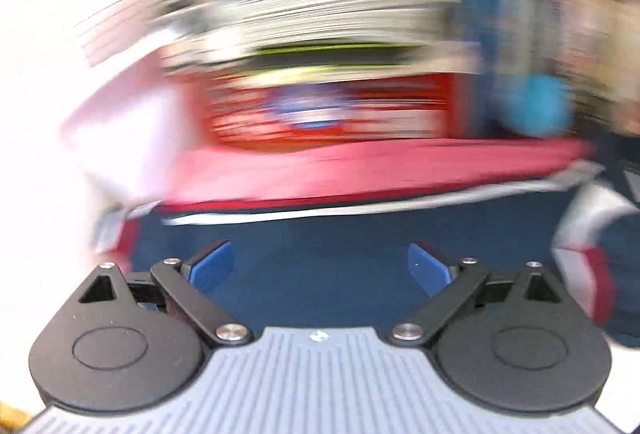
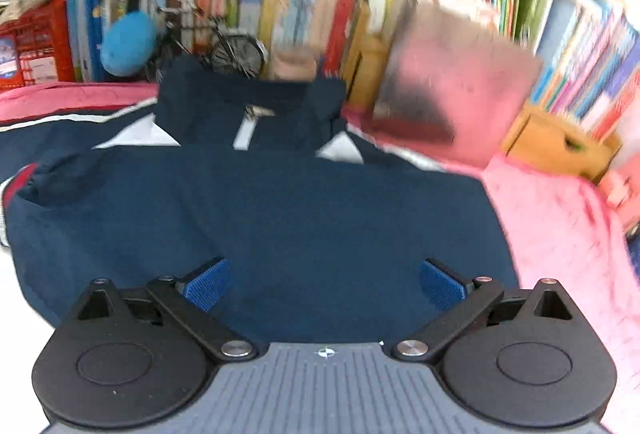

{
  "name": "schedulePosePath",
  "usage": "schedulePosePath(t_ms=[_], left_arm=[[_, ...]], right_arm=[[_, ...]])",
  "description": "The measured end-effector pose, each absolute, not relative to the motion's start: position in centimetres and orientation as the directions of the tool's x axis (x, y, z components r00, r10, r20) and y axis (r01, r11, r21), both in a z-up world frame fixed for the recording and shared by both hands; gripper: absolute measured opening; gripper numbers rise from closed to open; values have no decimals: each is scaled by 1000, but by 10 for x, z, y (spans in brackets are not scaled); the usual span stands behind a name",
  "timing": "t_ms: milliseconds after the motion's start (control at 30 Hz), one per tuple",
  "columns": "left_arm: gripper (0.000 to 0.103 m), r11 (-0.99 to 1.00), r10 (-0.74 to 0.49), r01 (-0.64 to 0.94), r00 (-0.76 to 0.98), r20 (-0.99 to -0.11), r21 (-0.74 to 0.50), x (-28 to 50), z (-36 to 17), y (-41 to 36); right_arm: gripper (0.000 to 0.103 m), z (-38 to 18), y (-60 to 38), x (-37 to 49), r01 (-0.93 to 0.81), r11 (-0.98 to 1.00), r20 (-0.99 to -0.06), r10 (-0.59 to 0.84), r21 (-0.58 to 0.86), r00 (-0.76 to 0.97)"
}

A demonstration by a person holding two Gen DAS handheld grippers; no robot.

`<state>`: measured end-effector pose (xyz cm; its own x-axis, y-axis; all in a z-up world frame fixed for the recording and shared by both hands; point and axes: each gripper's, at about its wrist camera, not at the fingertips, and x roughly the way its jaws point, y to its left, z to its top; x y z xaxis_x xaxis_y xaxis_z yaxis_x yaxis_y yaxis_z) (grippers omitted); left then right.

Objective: Fold clothes

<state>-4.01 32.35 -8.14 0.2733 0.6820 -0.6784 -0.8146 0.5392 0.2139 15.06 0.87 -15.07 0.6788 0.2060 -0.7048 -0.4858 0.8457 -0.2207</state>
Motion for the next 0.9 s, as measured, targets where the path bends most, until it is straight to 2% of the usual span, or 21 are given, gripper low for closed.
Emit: schedulePosePath(t_ms=[167,367,400,433,467,567,600,700,800,900], left_arm=[[89,270,757,-947,99,-646,171,-105,-82,412],[87,193,732,-976,74,-677,102,-136,-115,485],[82,212,716,-973,92,-692,89,-136,-122,492],[71,231,694,-970,114,-711,70,-134,-130,498],[65,236,676,-970,122,-726,57,-133,-137,503],[37,210,656,-978,148,-740,-9,-135,-148,507],[24,206,658,-978,161,-736,-30,-136,-149,506],[14,255,688,-966,204,-696,-31,-134,-140,493],[13,344,724,-939,279,-631,-21,-124,-116,469],[13,487,705,-871,431,-563,-57,-106,-80,426]], right_arm=[[102,-143,23,123,-505,825,-715,192,-253,672],[102,-136,44,88,-540,785,-730,173,-303,662],[102,-135,47,82,-545,778,-730,171,-311,661],[102,-133,49,78,-548,773,-731,168,-319,662],[102,-131,51,73,-551,768,-731,164,-327,662],[102,-130,55,66,-549,763,-735,148,-342,662],[102,-129,56,65,-546,764,-736,142,-343,662],[102,-129,59,63,-538,769,-740,129,-346,660],[102,-129,61,63,-535,774,-740,133,-338,659],[102,-123,63,64,-530,786,-737,147,-318,660]])
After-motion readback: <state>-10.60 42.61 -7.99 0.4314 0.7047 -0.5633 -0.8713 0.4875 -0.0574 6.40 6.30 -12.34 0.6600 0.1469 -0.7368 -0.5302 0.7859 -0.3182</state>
